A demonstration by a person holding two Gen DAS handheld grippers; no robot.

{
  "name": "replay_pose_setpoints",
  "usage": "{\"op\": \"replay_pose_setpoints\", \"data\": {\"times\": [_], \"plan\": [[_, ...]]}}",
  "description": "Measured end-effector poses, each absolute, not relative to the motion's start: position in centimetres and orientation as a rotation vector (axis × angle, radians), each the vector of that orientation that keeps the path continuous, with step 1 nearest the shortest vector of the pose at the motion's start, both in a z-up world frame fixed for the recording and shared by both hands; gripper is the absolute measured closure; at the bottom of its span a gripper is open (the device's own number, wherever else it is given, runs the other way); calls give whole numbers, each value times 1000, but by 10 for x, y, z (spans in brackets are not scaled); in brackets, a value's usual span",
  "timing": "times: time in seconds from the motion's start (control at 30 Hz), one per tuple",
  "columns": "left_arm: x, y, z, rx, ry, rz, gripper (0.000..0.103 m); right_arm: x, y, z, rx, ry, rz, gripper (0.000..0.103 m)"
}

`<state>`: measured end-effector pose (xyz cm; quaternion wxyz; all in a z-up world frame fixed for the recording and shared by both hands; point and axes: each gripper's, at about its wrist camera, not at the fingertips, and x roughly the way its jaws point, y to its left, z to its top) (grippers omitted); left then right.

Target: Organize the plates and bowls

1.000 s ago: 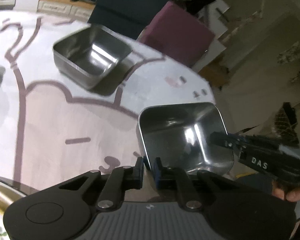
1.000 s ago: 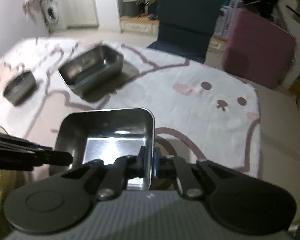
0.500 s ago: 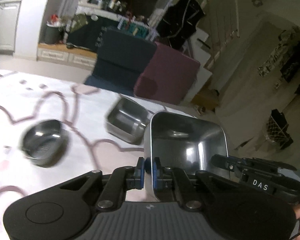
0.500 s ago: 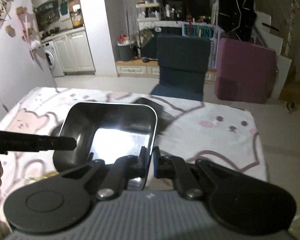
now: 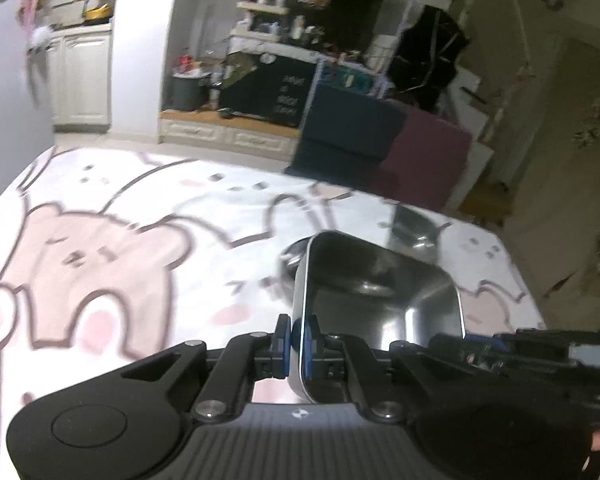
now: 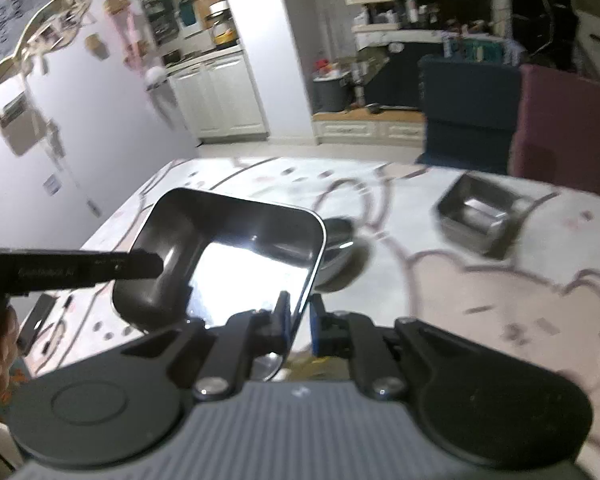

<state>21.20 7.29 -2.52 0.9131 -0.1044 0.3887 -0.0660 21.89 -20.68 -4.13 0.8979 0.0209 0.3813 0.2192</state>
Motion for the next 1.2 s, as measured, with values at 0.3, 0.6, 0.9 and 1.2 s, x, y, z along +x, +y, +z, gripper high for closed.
{"op": "replay_pose_setpoints", "data": {"times": [0.3,0.6,0.9,1.2], "plan": [[204,139,-59,-266,881,-55,96,222,-130,-86,49,941,488,91],[209,172,-86,-304,951,5,96,229,-86,-110,48,1018,505,91],[226,176,-114,-273,1061,55,96,232,-71,-132,2,1104,494,90],[232,174,-129,-213,1127,75,96,236,-58,-150,-38,1166,480,91]]}}
